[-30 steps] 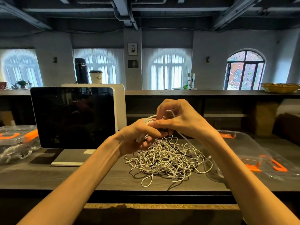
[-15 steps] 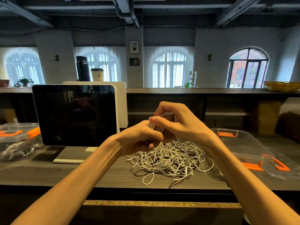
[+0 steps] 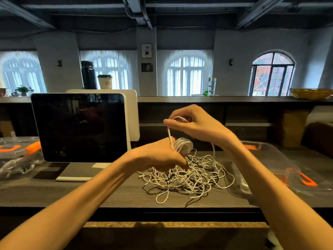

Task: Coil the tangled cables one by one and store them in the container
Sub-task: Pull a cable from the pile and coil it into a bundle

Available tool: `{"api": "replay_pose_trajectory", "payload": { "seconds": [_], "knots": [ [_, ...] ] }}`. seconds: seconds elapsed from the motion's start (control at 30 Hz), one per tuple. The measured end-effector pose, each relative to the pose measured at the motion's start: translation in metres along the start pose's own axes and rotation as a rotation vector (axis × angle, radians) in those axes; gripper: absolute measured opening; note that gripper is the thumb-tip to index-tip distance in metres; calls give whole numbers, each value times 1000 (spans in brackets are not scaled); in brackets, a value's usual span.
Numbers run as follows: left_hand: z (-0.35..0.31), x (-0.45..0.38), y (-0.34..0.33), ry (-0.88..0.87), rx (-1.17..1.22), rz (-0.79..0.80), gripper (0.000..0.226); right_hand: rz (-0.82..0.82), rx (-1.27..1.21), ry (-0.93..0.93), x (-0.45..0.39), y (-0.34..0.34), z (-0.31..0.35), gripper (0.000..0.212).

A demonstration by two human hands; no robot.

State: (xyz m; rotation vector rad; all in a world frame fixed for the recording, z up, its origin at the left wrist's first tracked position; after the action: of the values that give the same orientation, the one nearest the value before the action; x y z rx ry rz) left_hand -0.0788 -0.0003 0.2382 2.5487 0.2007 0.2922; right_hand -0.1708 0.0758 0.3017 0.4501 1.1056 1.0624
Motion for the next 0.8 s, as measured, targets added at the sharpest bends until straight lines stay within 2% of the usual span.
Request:
{"api": "replay_pose_trajectory", "payload": {
  "seconds": [0.07, 0.13, 0.23, 0.33, 0.4, 0.47, 0.53, 0.6, 0.67, 0.73, 0.8],
  "knots": [
    [-9, 1, 5, -55, -4, -59, 25, -10, -87, -104, -1, -9, -17, 29],
    [-8, 3, 24, -80, 83, -182, 23, 2, -140, -176, 7, -13, -32, 34],
    [3, 1, 50, -42, 209, -332, 16, 79, 12, -182, 13, -27, -30, 40],
    [7, -9, 57, 33, -36, -472, 16, 151, 441, -134, 12, -39, -15, 23],
    [5, -15, 58, -19, -239, -550, 29, 186, 683, -92, 16, -41, -2, 15],
    [3, -18, 57, -114, -417, -620, 35, 226, 807, -43, 21, -44, 10, 12],
    [2, -20, 54, -158, -598, -677, 32, 257, 879, -6, 24, -44, 21, 10],
    [2, -20, 50, -177, -772, -701, 27, 236, 884, 54, 23, -37, 28, 14],
    [2, -21, 42, -238, -908, -651, 20, 165, 850, 148, 19, -24, 33, 21],
    [7, -24, 34, -279, -934, -577, 13, 85, 765, 200, 13, -9, 33, 19],
    [10, -28, 29, -318, -835, -537, 6, 45, 622, 194, 9, 0, 23, 14]
  ]
}}
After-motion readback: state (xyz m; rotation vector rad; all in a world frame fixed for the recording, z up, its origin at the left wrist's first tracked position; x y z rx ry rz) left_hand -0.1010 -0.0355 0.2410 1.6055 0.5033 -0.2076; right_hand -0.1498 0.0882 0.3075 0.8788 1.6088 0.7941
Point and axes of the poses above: each hand's wrist, its own x-axis away from the middle knuckle, its own y-axis out of the back of the hand, z = x × y, the point moved 4 cm from there along -x, towards the middle knuckle, and after that the axes turned 4 degrees about z, right-handed, at the moved point
